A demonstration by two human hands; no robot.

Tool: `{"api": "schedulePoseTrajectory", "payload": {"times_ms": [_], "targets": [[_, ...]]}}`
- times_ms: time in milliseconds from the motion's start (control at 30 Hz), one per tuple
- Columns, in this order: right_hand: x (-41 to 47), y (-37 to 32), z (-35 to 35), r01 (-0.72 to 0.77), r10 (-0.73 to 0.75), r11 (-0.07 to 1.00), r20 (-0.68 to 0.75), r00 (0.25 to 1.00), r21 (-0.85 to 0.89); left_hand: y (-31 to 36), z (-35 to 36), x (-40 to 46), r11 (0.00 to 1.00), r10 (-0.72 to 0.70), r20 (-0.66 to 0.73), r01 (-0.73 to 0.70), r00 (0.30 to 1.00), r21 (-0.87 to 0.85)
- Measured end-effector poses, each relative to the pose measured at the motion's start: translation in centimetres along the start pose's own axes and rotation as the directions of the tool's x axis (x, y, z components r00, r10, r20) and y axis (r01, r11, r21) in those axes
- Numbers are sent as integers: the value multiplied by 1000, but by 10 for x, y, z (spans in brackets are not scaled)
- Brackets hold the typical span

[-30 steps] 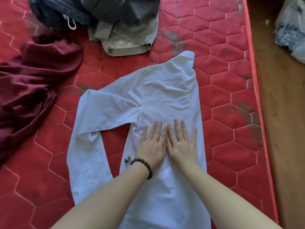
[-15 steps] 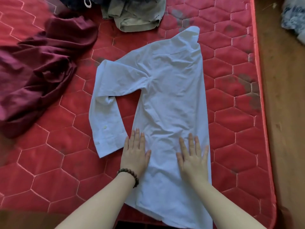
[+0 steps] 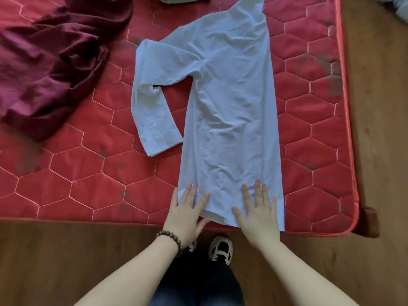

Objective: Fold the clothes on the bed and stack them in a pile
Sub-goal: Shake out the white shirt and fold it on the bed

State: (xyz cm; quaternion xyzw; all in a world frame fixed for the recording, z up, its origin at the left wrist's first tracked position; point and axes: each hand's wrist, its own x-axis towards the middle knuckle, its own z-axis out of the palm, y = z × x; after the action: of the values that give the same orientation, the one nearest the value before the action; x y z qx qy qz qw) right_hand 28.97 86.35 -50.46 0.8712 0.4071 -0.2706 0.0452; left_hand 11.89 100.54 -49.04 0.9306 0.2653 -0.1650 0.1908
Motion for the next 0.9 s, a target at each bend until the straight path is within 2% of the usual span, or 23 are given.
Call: {"api": "schedulePoseTrajectory", "payload": {"times_ms": [67, 133, 267, 367, 500, 600, 667, 700, 800, 833, 900], "targets": [[-11, 0, 0, 21, -21, 1000, 20, 1000, 23, -3, -3, 2, 999, -17, -165, 10, 986, -41], [-18, -2, 2, 58, -58, 998, 28, 998, 1, -4, -9, 8, 996, -57, -256, 36, 965, -87], [-23, -14, 3, 152, -153, 986, -8, 988, -75, 0, -25, 17, 977, -63, -299, -2, 952, -213], [-22, -16, -2, 139, -145, 986, -59, 988, -87, -1, -39, 13, 941, -102, -312, -10, 944, -339], [-22, -4, -10, 64, -72, 988, -53, 996, -138, -5, -53, 1, 920, -111, -414, -63, 903, -386], [-26, 1, -16, 87, -105, 985, -118, 987, -149, -11, -54, -5, 927, -85, -479, -107, 874, -359], [-30, 4, -17, 107, -144, 977, -199, 969, -184, -16, -46, -8, 939, -103, -446, -62, 889, -340], [-32, 7, -16, 116, -158, 975, -228, 961, -189, -19, -40, -9, 941, -134, -383, -4, 914, -338], [-38, 22, -6, 66, -83, 979, -80, 993, -192, -29, -20, -12, 925, -249, -135, 194, 959, -327], [-40, 26, -3, 41, -46, 981, -25, 999, -188, -31, -16, -12, 917, -252, -87, 210, 964, -338], [-43, 28, -2, 22, -24, 981, -7, 1000, -195, -32, -14, -11, 920, -207, -61, 173, 977, -351]]}}
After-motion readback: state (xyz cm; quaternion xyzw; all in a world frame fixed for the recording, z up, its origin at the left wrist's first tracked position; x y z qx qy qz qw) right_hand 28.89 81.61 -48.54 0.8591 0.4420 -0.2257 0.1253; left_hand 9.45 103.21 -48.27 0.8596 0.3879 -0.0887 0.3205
